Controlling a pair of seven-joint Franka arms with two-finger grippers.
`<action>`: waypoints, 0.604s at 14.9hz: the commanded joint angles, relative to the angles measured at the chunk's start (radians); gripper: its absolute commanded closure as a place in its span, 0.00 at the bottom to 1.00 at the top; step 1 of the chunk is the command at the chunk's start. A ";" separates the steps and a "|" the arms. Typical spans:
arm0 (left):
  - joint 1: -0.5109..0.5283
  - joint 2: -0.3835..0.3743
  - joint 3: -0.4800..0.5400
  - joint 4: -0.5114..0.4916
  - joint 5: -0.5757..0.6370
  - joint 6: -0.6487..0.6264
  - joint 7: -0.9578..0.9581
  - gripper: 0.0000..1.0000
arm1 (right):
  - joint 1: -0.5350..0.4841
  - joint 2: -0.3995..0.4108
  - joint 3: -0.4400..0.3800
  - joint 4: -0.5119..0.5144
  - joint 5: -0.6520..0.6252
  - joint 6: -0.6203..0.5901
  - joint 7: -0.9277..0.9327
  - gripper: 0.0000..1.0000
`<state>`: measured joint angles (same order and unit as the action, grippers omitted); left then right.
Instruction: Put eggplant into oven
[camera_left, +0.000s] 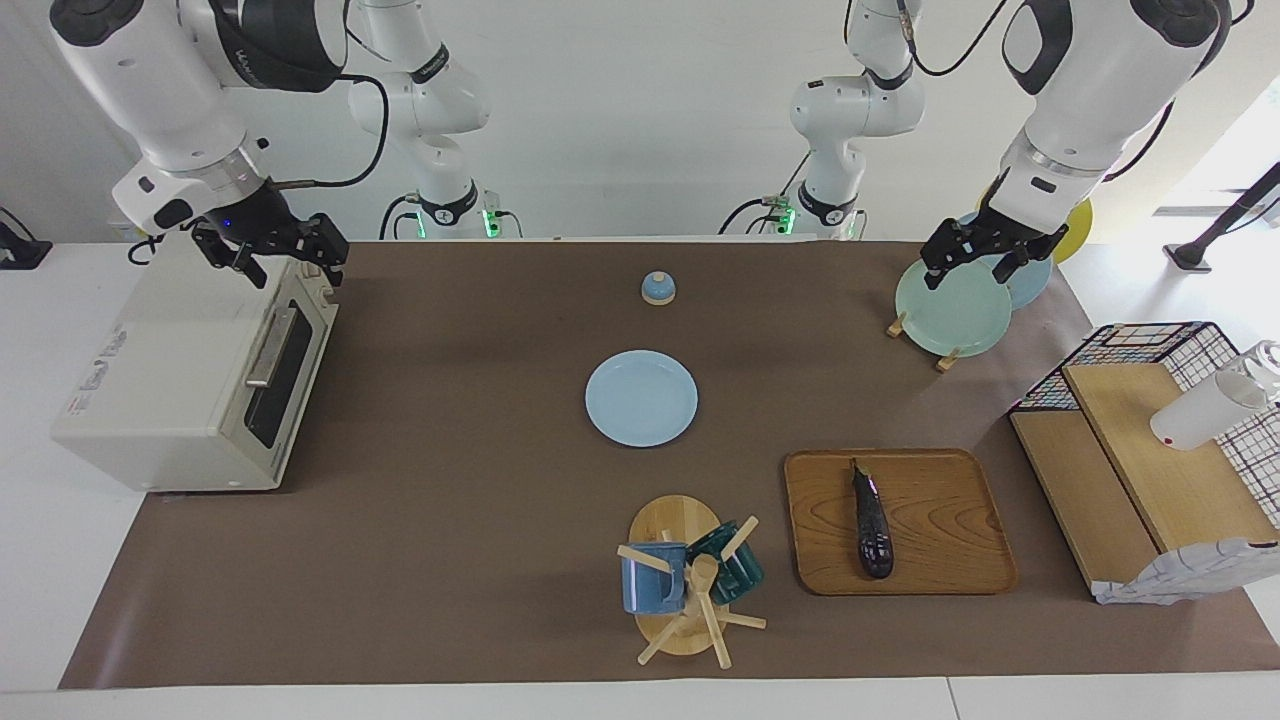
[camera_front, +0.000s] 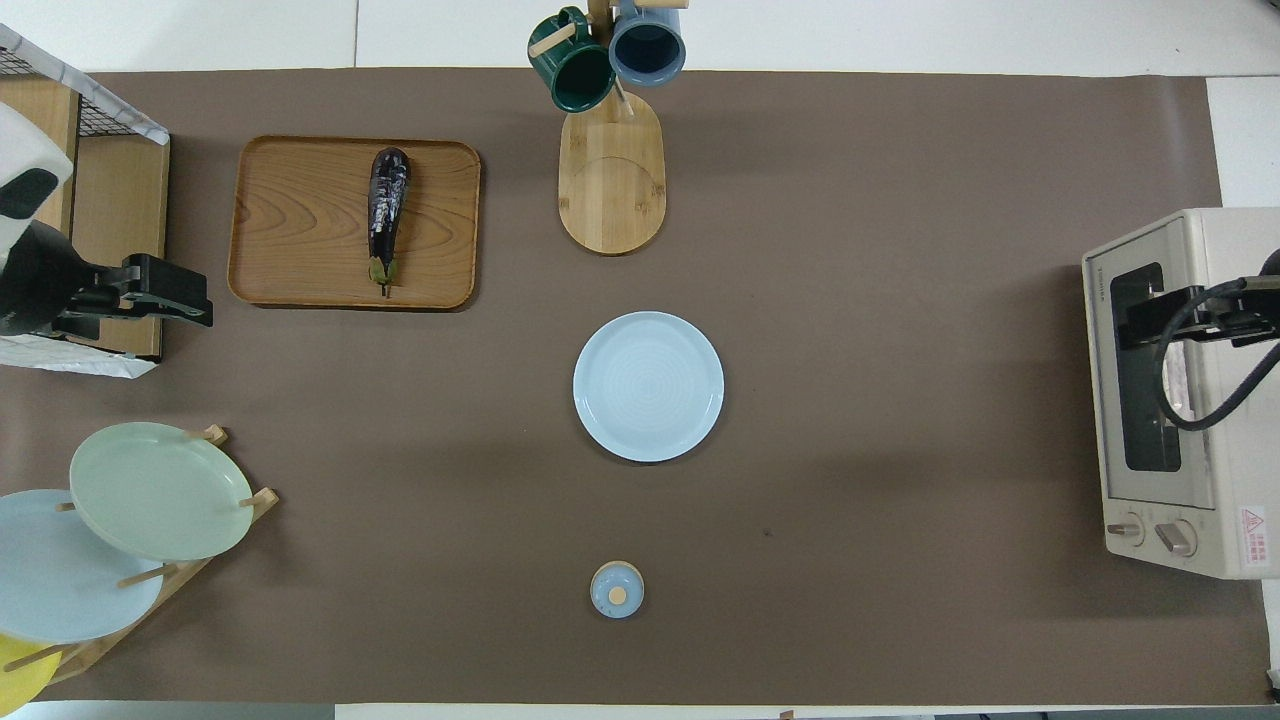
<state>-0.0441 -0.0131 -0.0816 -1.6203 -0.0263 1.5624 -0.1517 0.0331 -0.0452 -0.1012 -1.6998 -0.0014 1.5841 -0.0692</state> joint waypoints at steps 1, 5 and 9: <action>-0.008 -0.019 0.005 -0.030 -0.010 0.018 -0.011 0.00 | -0.007 -0.005 0.003 0.005 0.027 -0.019 0.009 0.00; -0.006 -0.019 0.003 -0.029 -0.010 0.019 -0.005 0.00 | -0.007 -0.005 0.003 0.005 0.027 -0.019 0.009 0.00; -0.010 -0.016 0.002 -0.032 -0.010 0.071 -0.012 0.00 | -0.007 -0.007 0.003 0.005 0.027 -0.019 0.009 0.00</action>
<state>-0.0454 -0.0132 -0.0824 -1.6227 -0.0264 1.5752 -0.1517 0.0331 -0.0452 -0.1012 -1.6998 -0.0014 1.5841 -0.0692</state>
